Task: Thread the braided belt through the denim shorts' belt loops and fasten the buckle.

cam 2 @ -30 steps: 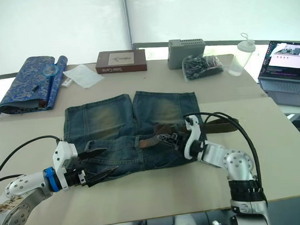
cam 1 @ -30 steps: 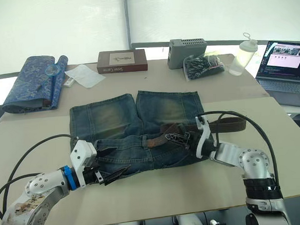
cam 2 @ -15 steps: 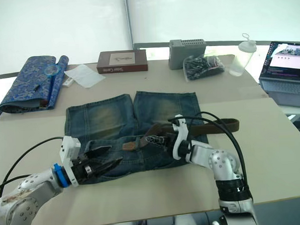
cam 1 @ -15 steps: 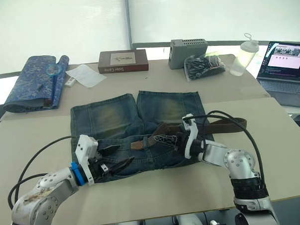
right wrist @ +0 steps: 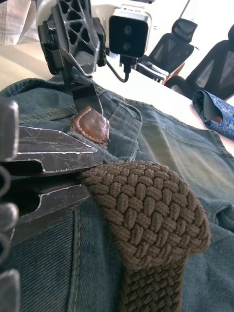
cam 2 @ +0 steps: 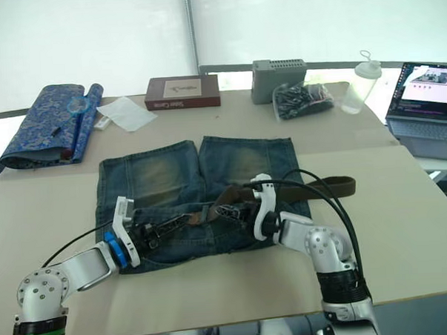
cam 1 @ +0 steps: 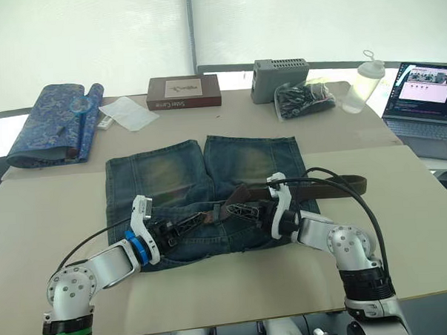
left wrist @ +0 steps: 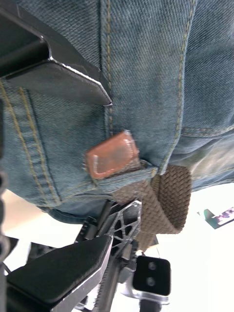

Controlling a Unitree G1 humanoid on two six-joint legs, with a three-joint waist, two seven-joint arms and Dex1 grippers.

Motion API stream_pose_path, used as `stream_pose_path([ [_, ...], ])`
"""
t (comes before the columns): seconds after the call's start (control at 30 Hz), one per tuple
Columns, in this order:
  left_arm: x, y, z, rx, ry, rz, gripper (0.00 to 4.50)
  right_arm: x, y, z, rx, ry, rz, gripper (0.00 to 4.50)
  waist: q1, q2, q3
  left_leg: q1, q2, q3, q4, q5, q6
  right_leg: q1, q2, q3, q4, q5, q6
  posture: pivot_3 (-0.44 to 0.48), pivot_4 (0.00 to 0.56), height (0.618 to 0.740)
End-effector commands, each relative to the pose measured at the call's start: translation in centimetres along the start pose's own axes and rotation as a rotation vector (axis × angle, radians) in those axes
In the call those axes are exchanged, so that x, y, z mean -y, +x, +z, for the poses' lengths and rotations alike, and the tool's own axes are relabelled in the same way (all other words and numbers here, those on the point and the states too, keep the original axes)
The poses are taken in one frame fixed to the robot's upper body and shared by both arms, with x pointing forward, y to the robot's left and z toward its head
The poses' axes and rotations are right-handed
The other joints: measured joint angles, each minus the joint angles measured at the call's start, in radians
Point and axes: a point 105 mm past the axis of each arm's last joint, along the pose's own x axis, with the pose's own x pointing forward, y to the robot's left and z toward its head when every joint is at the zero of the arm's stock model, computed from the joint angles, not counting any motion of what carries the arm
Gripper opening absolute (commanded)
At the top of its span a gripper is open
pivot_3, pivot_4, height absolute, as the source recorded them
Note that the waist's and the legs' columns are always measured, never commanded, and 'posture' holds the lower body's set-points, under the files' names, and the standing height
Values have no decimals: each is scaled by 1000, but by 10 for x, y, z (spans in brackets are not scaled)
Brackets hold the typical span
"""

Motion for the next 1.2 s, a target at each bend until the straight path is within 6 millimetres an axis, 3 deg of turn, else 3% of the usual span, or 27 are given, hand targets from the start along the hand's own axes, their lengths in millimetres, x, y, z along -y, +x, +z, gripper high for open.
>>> stream_pose_path([
  [0.03, 13, 0, 10, 32, 0, -46, 4226, -8, -2, 2, 14, -15, 31, 0, -1, 0, 0, 0, 0, 0, 0, 0, 0, 0, 0, 0, 0, 0, 0, 0, 150, 740],
  [0.13, 14, -1, 7, 15, -10, -53, 3419, -9, -2, 3, 20, -12, 31, 0, -1, 0, 0, 0, 0, 0, 0, 0, 0, 0, 0, 0, 0, 0, 0, 0, 150, 740],
  [0.37, 19, 4, 6, 17, -39, -70, 145, -16, -3, 3, 17, -8, 67, 0, 0, 0, 0, 0, 0, 0, 0, 0, 0, 0, 0, 0, 0, -1, -1, 0, 150, 740],
  [0.5, 18, 3, 6, 17, -37, -58, 62, -20, -5, 5, 15, -15, 91, 0, 0, 0, 0, 0, 0, 0, 0, 0, 0, 0, 0, 0, 0, -1, -1, 0, 150, 740],
  [0.63, 13, -2, 13, 51, -45, -30, 0, -16, -19, 4, -12, -143, 64, 1389, 2, 0, 0, 0, -1, 0, 0, 0, 0, 0, 0, 0, 0, -1, -1, 0, 150, 740],
  [0.77, 11, -10, 22, 84, -59, -17, 0, -21, -31, 4, -26, -333, 84, 1389, 4, 0, 0, 0, -2, 0, 0, 0, 0, 0, -1, 0, 0, -2, 1, 0, 150, 740],
  [0.9, 10, -16, 28, 115, -87, -8, 0, -25, -30, -5, -71, -419, 122, 109, 0, 0, 0, 1, -2, 0, 0, 0, -1, 0, -1, 0, 0, -3, 0, 0, 150, 740],
  [1.03, 13, -21, 30, 123, -97, -3, 0, -6, -18, -14, -130, -519, 30, 41, 0, 0, 0, 1, -2, -1, -1, 0, -1, 0, -1, 0, 1, -3, -1, 0, 150, 740],
  [1.2, 10, -45, 46, 158, -91, 44, 0, 30, -15, -32, -276, -605, -120, 41, 0, -1, 0, 1, -2, -1, -1, 0, -2, -1, -2, 0, 1, -3, -1, 0, 150, 740],
])
